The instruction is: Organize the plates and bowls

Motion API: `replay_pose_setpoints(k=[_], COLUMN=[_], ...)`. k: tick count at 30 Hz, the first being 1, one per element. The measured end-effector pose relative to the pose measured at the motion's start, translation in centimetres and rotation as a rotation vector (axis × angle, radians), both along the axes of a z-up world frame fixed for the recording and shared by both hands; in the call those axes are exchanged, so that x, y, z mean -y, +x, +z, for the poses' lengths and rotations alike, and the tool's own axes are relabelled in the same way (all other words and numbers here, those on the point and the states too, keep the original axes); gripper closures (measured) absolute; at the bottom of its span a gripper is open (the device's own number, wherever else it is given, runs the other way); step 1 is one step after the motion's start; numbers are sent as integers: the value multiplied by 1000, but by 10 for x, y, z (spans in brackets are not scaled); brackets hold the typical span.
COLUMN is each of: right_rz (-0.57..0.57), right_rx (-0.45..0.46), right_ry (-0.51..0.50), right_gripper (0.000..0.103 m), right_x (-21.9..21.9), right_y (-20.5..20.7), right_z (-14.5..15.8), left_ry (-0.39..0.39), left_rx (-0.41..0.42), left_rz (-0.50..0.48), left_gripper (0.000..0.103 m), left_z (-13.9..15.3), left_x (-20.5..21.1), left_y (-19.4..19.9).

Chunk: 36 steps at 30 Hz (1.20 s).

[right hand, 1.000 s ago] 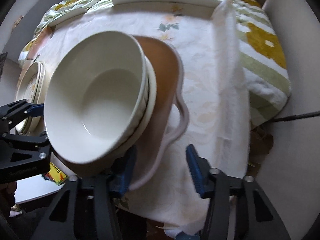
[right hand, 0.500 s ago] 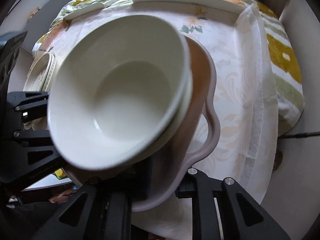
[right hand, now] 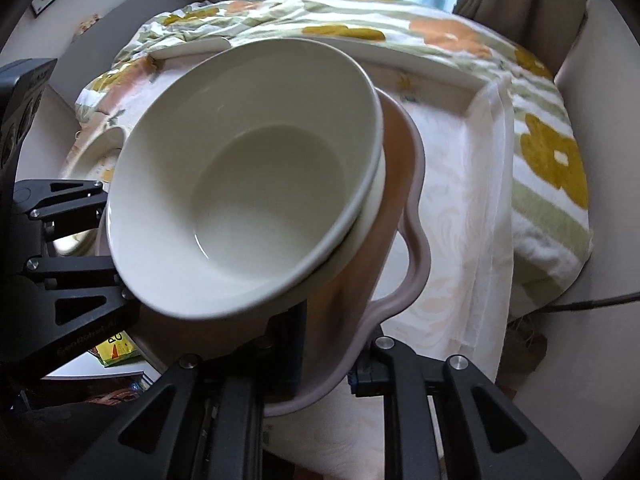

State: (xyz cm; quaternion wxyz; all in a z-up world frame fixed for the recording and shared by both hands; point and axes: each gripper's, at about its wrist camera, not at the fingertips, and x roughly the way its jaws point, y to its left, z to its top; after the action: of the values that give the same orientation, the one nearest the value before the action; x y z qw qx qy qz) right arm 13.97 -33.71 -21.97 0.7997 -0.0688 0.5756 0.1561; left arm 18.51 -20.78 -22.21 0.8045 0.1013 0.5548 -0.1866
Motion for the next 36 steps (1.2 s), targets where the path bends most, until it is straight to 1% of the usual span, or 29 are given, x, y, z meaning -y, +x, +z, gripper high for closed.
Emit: replay_pose_setpoints(k=[4, 7, 10, 14, 18, 24, 29, 36], right_rz=[34, 52, 59, 69, 76, 49, 26, -11], right_rx=[27, 43, 41, 28, 13, -9, 5, 5], right_ry=[-21, -17, -8, 18, 29, 34, 10, -2], right_gripper=[88, 88, 88, 88, 88, 88, 87, 88], right_x=[-34, -72, -104, -151, -194, -235, -248, -257], right_y=[-6, -6, -9, -11, -11, -12, -10, -6], right_z=[21, 29, 31, 27, 14, -9, -14, -23], left_ry=[-2, 4, 19, 30, 28, 28, -1, -21], left_rx=[16, 28, 21, 5, -13, -28, -36, -59], left_rz=[29, 41, 53, 69, 84, 95, 82, 106], left_gripper=[84, 84, 84, 84, 84, 84, 84, 85], left_z=[20, 31, 37, 35, 21, -3, -16, -30], left_x=[-33, -67, -103, -156, -202, -238, -251, -260], left_y=[-10, -13, -19, -28, -32, -34, -24, -18])
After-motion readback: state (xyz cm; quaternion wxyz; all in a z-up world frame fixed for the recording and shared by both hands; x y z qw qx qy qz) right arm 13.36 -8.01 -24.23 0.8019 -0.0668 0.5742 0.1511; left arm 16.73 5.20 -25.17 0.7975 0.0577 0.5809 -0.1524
